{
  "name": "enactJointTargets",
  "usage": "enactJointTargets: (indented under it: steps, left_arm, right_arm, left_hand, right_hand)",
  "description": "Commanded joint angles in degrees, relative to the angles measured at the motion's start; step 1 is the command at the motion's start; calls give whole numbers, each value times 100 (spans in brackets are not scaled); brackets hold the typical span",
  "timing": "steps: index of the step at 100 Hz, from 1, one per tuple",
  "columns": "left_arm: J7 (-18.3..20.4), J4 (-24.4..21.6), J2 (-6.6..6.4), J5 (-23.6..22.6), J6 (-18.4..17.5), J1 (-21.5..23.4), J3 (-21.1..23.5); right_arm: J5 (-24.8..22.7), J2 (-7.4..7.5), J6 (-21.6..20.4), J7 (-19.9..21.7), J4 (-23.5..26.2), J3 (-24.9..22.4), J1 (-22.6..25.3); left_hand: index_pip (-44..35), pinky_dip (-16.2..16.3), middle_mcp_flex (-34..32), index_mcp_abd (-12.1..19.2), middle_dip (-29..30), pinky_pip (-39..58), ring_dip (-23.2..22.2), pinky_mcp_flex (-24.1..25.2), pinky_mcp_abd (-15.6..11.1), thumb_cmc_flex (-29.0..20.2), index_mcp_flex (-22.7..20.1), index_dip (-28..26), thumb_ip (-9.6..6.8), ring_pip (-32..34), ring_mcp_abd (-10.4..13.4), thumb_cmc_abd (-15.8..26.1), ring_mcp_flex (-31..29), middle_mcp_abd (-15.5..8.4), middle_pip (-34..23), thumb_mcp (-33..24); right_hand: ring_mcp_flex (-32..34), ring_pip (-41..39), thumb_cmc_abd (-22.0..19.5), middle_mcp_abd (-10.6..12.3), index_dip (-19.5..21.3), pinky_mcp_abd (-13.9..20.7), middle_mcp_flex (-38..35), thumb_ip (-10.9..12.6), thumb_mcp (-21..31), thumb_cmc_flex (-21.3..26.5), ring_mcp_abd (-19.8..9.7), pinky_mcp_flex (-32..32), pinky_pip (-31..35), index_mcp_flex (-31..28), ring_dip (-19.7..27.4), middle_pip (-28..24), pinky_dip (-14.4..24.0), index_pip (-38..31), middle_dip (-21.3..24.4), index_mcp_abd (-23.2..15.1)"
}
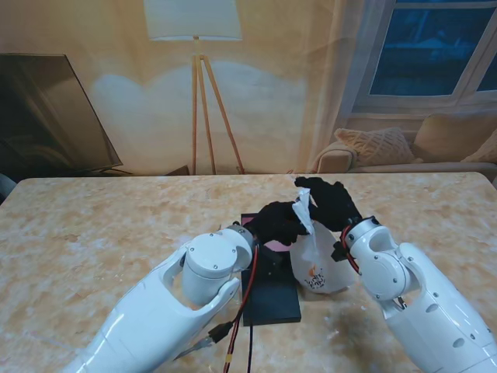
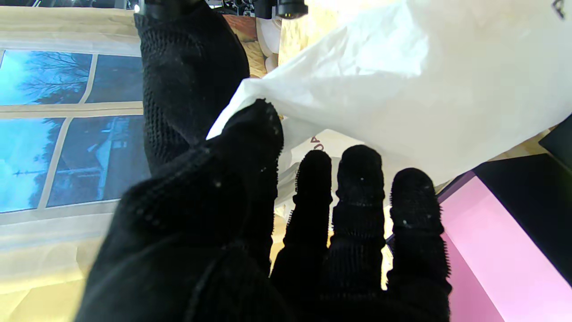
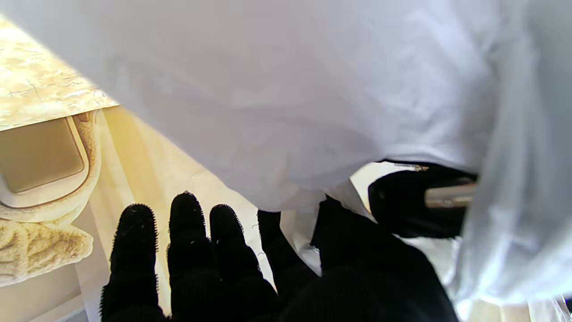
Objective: Pack mini donuts into a plastic bag, tie the opening and put the bag into the gift box
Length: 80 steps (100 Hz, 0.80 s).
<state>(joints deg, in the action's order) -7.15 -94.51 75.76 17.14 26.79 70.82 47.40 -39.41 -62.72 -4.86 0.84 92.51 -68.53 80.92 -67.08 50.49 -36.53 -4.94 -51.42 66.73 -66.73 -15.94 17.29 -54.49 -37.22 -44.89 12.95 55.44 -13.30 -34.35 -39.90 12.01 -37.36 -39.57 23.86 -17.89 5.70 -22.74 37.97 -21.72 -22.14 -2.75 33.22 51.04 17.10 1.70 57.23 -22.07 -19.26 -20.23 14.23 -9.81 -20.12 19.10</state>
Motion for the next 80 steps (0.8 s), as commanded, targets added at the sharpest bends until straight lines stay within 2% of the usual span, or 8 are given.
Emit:
enactJointTargets:
  steps: [1,22,45,58,80]
  left_arm:
    - [122,-62,-13,0,-33,-32,29]
    - [505,-29,-136,52,-129,-85,64]
    - [886,-14,-251,138,-173,-118,96]
    - [978,-12,-280,131,-188,-127,84]
    - [1013,-1,-306,-12,-215,-135,60]
  right_arm:
    - [51,11,-48,132,71,-48,120]
    - [180,50,-196,357,228,-287,271]
    - [496,60,-120,567,398,-472,421]
    - [561,61,-108,603,427,-510,449]
    - [696,69,-7,727,513,-540,486]
  left_hand:
    - [132,-108,-185,146,-10,-5,165,-61,59,-104,191,-37,-95,-108,-60,139,-199,-29,130,199]
    - [200,-189,-350,125,31,-146,365,-11,149,-123,137,-73,-130,-367,-164,184,-197,-12,239,225]
    - [-201,-190,-550,-45,-248,-156,423,-22,209,-154,189,-646,-201,-412,-272,303,-252,96,231,184]
    - [-215,-193,-645,-70,-236,-153,489,-67,252,-201,284,-804,-240,-450,-289,362,-343,172,401,170]
    - [-217,-290,-1036,-115,181,-187,855,-249,285,-426,417,-1090,-325,-717,-316,478,-644,287,809,164]
  right_hand:
    - [120,-51,37,113,66,56,-97,38,-127,-98,-99,31,100,-115,-30,-19,40,-42,-72,-150]
    - [269,-94,96,221,119,102,-245,23,-289,-167,-174,177,112,-231,-58,-29,58,-124,-89,-300]
    - [358,-115,109,262,154,123,-355,21,-373,-187,-206,242,97,-310,-86,-17,68,-173,-103,-366]
    - [371,-113,96,277,167,134,-386,21,-404,-185,-212,271,94,-336,-97,-10,75,-188,-115,-380]
    - [408,-100,72,299,198,148,-439,16,-471,-169,-218,301,88,-454,-106,16,89,-243,-125,-458]
